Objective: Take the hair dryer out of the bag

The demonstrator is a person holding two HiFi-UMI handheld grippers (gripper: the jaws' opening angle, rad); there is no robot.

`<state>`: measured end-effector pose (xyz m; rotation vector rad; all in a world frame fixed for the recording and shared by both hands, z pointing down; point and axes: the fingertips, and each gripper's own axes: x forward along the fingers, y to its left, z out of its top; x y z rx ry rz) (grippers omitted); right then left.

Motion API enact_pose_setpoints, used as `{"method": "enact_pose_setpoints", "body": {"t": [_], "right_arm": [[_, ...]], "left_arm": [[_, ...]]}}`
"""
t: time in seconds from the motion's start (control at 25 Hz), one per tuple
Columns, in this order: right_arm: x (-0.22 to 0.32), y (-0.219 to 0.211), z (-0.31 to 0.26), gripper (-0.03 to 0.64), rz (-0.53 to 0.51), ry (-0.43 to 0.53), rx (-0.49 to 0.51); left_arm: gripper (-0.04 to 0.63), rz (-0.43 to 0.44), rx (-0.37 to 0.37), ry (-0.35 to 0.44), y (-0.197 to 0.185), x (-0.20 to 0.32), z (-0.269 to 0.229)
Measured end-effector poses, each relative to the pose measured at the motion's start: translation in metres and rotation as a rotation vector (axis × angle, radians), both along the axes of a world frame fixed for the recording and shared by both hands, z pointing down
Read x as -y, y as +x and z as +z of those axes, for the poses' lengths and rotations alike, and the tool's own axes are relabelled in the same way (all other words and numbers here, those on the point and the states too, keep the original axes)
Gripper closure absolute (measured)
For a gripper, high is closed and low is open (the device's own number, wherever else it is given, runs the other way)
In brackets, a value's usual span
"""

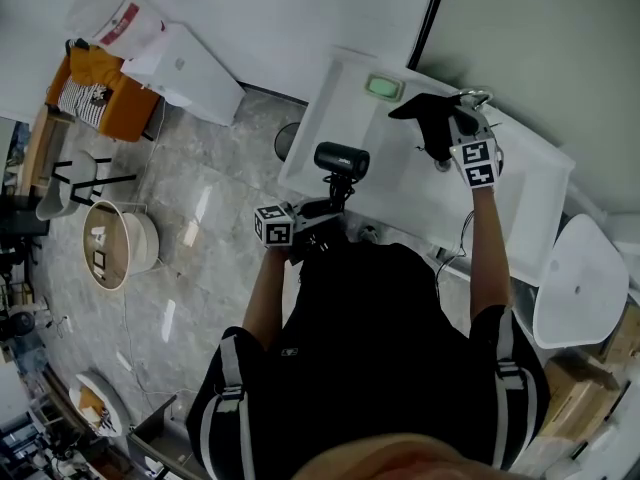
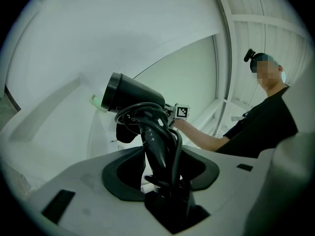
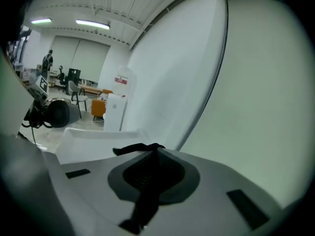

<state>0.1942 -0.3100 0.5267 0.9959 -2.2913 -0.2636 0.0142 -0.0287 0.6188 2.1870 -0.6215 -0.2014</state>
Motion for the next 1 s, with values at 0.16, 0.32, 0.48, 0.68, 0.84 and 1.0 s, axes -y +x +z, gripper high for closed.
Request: {"method": "enact_pose_setpoints", "body": {"t": [0.16,0.32,0.48,0.68,0.84,1.0], "right_arm": [[-0.034,-0.014,0.021,0.551,-0.037,-0.116,0.128],[-0.068,-0.028,0.030,0.551,-0.087,-0.210,0.256],[-0.095,-0.040,0.038,0.551,-0.118,-0.265,0.314],[-0.132,-0.055,0.059,0.551,-0.165,-0.331,0.326],[-0.153,-0.056,0.080,0.551,-0.175,-0.391,0.331],[-0.163,-0.054,0.092,0.551,-0.181,-0.417,0.313]], "left_arm": [[0.408,-0.036,-0.009,0.018,-0.009,0.010,-0.009],[0.408,-0.069,-0.014,0.034,-0.015,0.019,-0.016],[0.408,-0.093,-0.015,0.046,-0.019,0.023,-0.020],[0.408,-0.145,-0.011,0.045,-0.022,0.023,-0.022],[0.408,-0.186,-0.017,0.042,-0.027,0.021,-0.017],[0.408,-0.215,-0.013,0.028,-0.031,0.019,-0.015]]}}
